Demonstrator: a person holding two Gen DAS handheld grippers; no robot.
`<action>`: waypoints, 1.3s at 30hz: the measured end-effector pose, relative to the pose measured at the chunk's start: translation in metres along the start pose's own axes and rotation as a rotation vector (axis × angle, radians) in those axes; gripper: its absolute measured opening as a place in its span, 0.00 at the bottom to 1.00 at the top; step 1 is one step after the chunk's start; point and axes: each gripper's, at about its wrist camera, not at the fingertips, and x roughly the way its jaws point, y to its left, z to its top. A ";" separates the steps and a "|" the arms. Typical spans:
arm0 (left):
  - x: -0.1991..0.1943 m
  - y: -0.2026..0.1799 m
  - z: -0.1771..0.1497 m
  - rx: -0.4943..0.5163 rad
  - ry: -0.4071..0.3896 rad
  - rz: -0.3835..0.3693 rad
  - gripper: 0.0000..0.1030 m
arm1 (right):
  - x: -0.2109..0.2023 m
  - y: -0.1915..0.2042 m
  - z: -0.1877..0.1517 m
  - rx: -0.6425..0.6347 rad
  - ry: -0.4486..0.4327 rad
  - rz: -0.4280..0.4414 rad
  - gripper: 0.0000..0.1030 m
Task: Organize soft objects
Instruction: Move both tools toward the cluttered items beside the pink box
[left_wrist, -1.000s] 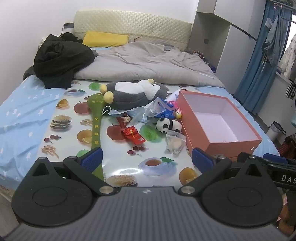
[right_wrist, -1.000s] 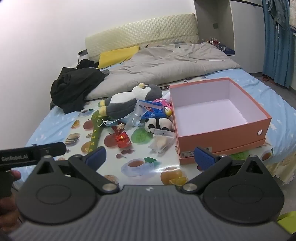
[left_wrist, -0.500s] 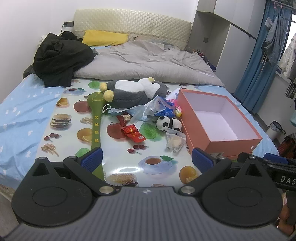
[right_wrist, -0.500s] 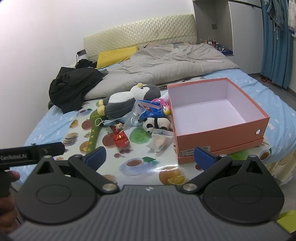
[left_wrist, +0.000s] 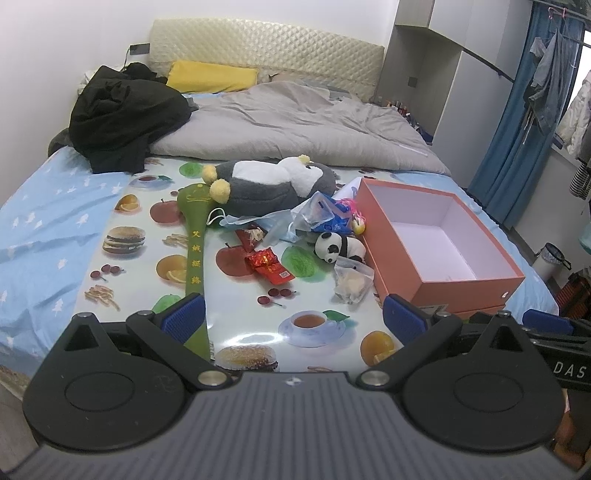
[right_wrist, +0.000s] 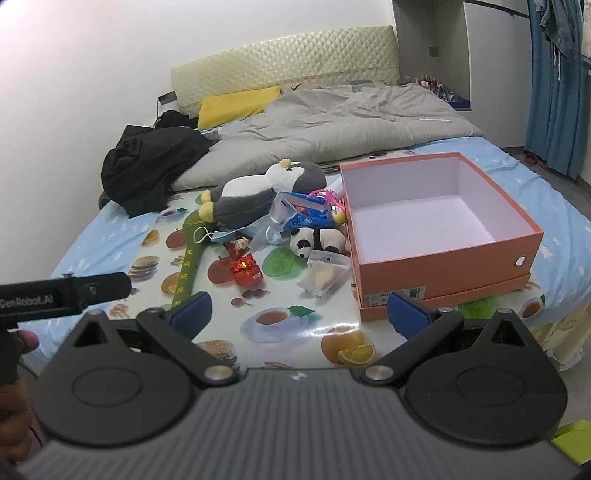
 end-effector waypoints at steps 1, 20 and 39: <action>-0.001 0.001 -0.001 -0.002 -0.002 0.001 1.00 | 0.000 0.001 0.000 -0.002 -0.003 0.000 1.00; -0.004 0.002 -0.004 0.007 -0.014 0.000 1.00 | -0.003 0.005 -0.006 0.002 -0.001 0.011 1.00; 0.004 0.002 -0.011 0.011 0.003 -0.002 1.00 | 0.004 0.001 -0.012 0.022 0.016 0.001 1.00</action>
